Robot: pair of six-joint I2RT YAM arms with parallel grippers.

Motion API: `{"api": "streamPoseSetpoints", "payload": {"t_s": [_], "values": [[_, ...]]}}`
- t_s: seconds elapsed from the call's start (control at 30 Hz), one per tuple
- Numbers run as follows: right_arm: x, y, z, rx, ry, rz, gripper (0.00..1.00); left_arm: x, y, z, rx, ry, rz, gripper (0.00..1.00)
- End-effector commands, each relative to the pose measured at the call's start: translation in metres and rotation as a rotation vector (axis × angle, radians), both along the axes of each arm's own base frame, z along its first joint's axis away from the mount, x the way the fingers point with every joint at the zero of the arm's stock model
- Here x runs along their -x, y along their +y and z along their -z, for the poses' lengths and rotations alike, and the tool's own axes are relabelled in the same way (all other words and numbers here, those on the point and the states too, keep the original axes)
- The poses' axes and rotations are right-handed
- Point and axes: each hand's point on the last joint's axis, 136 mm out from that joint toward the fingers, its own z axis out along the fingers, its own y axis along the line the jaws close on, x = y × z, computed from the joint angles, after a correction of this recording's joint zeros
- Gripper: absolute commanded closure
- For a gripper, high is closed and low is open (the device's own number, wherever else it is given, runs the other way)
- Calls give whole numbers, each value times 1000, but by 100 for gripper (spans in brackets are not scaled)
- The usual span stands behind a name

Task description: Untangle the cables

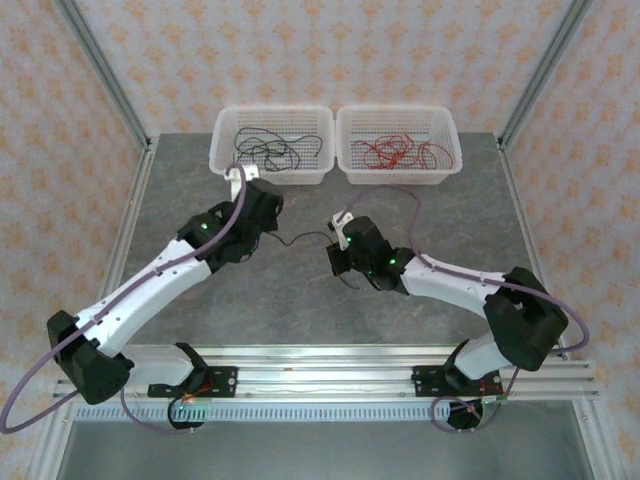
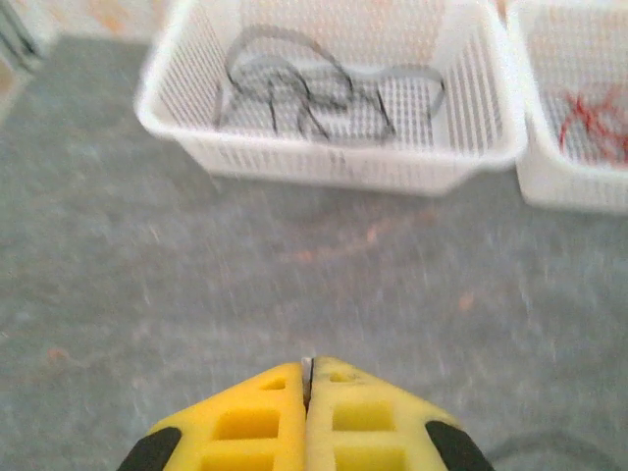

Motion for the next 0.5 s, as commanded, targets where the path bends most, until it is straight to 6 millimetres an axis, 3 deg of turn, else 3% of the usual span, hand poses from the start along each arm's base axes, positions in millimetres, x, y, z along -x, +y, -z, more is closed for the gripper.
{"api": "streamPoseSetpoints", "payload": {"t_s": [0.0, 0.13, 0.23, 0.47], "values": [[23, 4, 3, -22, 57, -106, 100, -3, 41, -56, -103, -124, -152, 100], [26, 4, 1, -34, 59, -114, 100, -17, 47, -107, -82, -237, -176, 100], [25, 4, -8, -55, 44, -104, 100, -27, 40, -135, -64, -302, -156, 100], [22, -3, -41, -146, 1, -25, 59, -48, 16, -173, -11, -394, -75, 100]]}}
